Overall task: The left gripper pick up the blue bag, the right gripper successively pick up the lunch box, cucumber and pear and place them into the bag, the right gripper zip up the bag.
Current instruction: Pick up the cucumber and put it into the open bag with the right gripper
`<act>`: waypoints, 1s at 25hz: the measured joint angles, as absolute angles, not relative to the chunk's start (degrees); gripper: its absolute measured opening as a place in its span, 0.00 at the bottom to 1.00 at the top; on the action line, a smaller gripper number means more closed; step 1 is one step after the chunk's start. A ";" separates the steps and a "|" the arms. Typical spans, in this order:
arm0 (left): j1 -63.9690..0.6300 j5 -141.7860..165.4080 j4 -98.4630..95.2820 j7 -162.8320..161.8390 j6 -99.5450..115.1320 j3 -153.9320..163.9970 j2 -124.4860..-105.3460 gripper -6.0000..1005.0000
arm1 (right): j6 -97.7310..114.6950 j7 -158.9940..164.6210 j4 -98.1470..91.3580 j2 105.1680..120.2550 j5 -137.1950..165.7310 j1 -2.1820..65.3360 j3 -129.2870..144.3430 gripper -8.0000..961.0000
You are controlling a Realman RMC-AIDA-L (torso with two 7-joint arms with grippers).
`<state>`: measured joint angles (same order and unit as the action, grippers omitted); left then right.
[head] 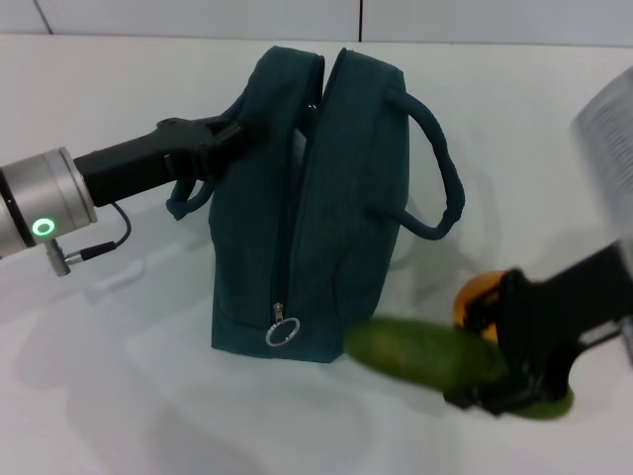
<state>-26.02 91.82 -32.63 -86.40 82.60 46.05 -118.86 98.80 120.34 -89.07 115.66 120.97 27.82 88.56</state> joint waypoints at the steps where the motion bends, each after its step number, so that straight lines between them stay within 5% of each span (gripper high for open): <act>1: -25.95 91.75 -32.72 -86.40 82.64 46.05 -118.87 0.05 | 99.32 118.69 -88.33 115.67 118.41 27.54 85.74 0.58; 10: -25.65 89.37 -33.02 -86.40 85.82 46.05 -118.89 0.05 | 96.93 91.90 -61.69 115.62 87.69 27.84 66.47 0.58; 25: -25.77 88.86 -33.00 -87.02 89.10 46.07 -118.99 0.05 | 91.93 79.76 -35.75 116.06 72.86 40.20 63.71 0.59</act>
<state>-25.77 88.86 -33.00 -87.02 89.10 46.07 -118.99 91.93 79.76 -35.75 116.06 72.86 40.20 63.71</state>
